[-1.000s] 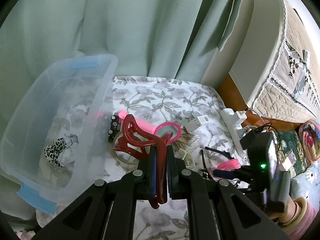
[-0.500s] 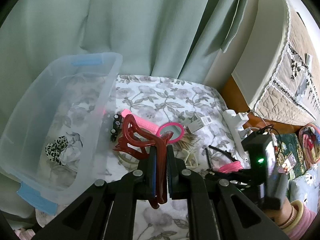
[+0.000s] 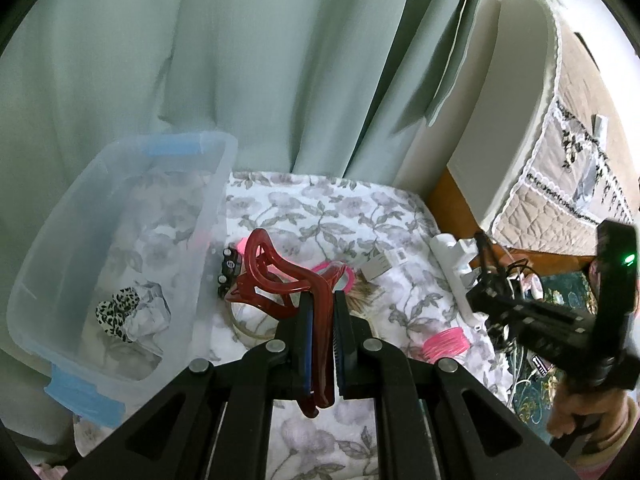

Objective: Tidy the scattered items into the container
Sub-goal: 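Carry the red claw clip and black headband toward the clear container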

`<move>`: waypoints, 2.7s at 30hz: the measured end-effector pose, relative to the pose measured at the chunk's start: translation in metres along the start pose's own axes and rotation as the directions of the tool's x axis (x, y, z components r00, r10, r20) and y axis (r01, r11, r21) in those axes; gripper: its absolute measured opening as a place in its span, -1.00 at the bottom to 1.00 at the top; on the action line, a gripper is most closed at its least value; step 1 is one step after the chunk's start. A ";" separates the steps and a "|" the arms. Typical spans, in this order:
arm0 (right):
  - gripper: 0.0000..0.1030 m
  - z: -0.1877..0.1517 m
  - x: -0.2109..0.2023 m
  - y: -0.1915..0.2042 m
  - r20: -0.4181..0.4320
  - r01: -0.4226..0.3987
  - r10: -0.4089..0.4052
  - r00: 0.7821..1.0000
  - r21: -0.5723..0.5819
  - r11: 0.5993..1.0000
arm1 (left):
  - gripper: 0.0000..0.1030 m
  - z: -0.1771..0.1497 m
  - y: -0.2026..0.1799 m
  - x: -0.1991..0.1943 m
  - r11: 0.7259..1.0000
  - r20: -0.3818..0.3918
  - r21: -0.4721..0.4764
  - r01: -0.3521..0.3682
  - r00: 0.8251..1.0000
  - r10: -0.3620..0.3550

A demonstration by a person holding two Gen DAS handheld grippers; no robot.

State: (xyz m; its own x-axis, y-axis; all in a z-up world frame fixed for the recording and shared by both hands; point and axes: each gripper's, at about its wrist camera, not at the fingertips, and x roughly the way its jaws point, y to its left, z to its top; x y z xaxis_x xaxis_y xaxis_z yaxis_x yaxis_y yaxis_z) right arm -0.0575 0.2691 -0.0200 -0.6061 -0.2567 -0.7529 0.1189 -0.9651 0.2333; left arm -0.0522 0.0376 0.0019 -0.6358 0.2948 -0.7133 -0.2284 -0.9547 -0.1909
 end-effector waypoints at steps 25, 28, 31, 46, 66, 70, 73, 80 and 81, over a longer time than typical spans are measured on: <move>-0.71 0.096 -0.104 0.160 0.334 -0.102 0.205 0.920 -0.301 0.948 | -0.84 0.042 0.060 -0.106 0.997 0.283 -0.075 -0.020 0.958 0.040; -0.71 0.107 -0.104 0.189 0.340 -0.130 0.255 0.905 -0.350 0.928 | -0.84 0.045 0.075 -0.114 0.994 0.303 -0.096 -0.042 0.951 0.069; -0.71 0.116 -0.102 0.217 0.340 -0.152 0.301 0.891 -0.402 0.903 | -0.84 0.048 0.090 -0.121 0.991 0.315 -0.120 -0.066 0.944 0.101; -0.71 0.149 -0.044 0.312 0.209 -0.275 0.440 0.873 -0.533 0.800 | -0.84 0.053 0.148 -0.126 0.968 0.307 -0.204 -0.148 0.929 0.206; -0.71 0.164 0.061 0.330 -0.013 -0.397 0.431 0.902 -0.417 0.818 | -0.84 0.046 0.180 -0.075 0.954 0.176 -0.244 -0.173 0.960 0.219; -0.71 0.155 0.084 0.328 -0.060 -0.395 0.405 0.912 -0.389 0.832 | -0.84 0.042 0.181 -0.060 0.952 0.133 -0.245 -0.184 0.966 0.221; -0.71 0.150 0.102 0.323 -0.099 -0.395 0.387 0.917 -0.367 0.842 | -0.84 0.039 0.183 -0.050 0.950 0.103 -0.248 -0.191 0.970 0.222; -0.70 0.144 0.125 0.319 -0.149 -0.392 0.363 0.920 -0.356 0.848 | -0.83 0.036 0.183 -0.033 0.948 0.056 -0.247 -0.202 0.973 0.222; -0.70 0.144 0.127 0.319 -0.152 -0.391 0.360 0.920 -0.356 0.849 | -0.83 0.036 0.183 -0.032 0.948 0.053 -0.246 -0.202 0.974 0.221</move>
State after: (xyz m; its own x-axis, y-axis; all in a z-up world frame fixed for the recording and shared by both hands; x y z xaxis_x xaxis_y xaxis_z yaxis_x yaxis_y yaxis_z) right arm -0.2098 -0.0639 0.0472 -0.3952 -0.5917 -0.7027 0.6175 -0.7374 0.2737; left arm -0.1002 -0.1445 0.0140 -0.7084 0.0782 -0.7014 0.0936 -0.9747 -0.2032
